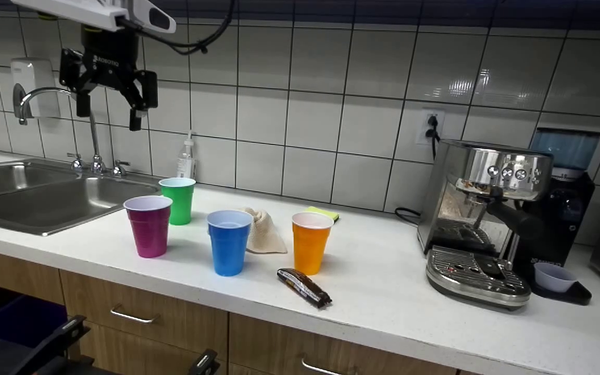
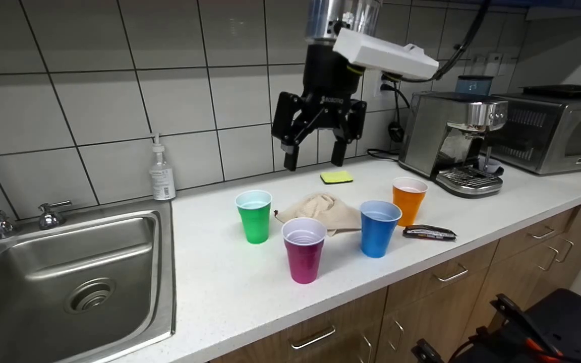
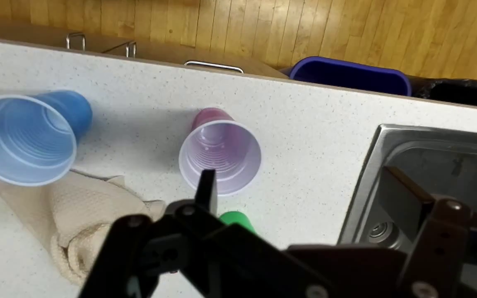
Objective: Stack up the cups on the counter
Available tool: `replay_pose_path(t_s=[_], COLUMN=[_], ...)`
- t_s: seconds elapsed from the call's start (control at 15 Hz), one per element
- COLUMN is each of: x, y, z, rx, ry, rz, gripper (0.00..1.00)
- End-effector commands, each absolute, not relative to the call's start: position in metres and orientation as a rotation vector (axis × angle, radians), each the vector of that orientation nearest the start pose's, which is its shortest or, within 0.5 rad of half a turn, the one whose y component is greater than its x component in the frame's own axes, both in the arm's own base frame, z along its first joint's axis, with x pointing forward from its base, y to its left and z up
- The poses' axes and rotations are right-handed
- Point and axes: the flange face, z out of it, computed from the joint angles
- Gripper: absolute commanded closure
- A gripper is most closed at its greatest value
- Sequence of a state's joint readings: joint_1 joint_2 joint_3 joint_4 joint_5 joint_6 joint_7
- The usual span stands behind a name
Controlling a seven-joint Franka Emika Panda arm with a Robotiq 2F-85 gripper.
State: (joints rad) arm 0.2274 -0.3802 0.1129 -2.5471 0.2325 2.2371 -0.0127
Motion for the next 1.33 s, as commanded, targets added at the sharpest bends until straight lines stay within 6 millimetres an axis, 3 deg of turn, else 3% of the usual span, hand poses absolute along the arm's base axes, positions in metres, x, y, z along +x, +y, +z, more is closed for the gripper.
replay_pose_path(t_s=[0.0, 1.0, 1.27], x=[0.426, 0.543, 0.575], y=[0.17, 0.224, 0.231], z=[0.397, 0.337, 0.312], rx=[-2.999, -3.119, -3.128], ry=[-0.372, -0.505, -0.512], rz=[-0.09, -0.199, -0.218], gripper=[0.0, 0.0, 0.0])
